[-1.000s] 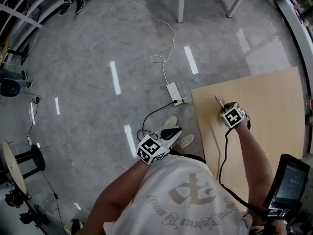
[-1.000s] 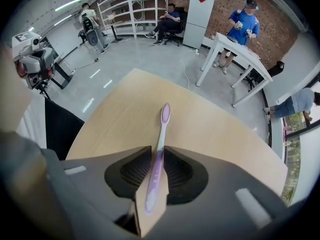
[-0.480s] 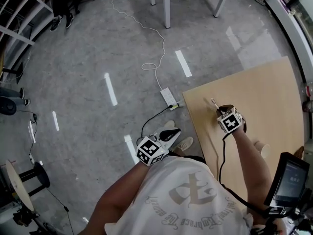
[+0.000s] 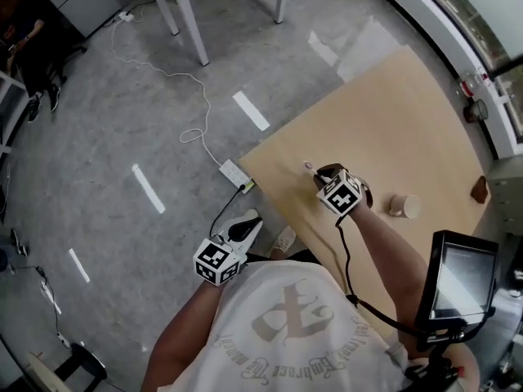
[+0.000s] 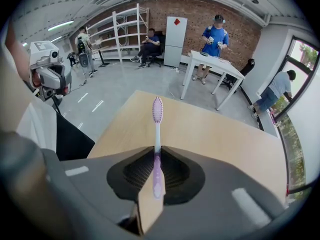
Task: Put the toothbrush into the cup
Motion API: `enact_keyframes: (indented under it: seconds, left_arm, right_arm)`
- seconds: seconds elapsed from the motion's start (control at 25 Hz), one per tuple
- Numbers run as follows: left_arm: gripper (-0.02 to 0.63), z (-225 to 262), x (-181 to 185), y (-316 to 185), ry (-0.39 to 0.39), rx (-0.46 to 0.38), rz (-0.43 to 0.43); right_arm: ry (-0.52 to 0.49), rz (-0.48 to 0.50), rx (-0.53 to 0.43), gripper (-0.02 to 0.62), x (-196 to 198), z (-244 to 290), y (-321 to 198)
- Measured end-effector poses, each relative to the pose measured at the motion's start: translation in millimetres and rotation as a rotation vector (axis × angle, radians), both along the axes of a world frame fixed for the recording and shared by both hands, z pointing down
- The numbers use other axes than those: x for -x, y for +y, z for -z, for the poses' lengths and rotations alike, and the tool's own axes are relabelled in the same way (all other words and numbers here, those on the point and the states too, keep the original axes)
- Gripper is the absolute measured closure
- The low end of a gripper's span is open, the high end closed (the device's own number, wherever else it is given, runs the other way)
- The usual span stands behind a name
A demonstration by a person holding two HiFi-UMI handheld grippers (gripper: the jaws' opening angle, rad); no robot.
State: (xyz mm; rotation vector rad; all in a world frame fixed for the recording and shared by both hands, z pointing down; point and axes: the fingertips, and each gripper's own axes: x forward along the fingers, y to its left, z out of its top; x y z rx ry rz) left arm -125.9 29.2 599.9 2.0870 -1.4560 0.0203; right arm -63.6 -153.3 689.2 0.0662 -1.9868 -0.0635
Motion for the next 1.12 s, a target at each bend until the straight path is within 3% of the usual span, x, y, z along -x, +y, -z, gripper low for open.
enact_keyframes:
  seconds: [0.4, 0.72, 1.12]
  left_arm:
    - [0.6, 17.0, -20.6, -22.0, -0.017, -0.014, -0.085]
    - [0.6, 20.7, -8.3, -32.8, -0.031, -0.018, -0.14]
    - [0.6, 26.9, -57.8, -67.5, -0.031, -0.054, -0.35]
  right_arm:
    - [-0.088, -0.035, 0.0, 0.549, -15.2, 39.2, -3.7]
    - [-0.175, -0.13, 0.005, 0.549, -12.9, 58.8, 0.1]
    - [-0.279, -0.315, -0.022, 0.548, -68.2, 89.5, 8.6]
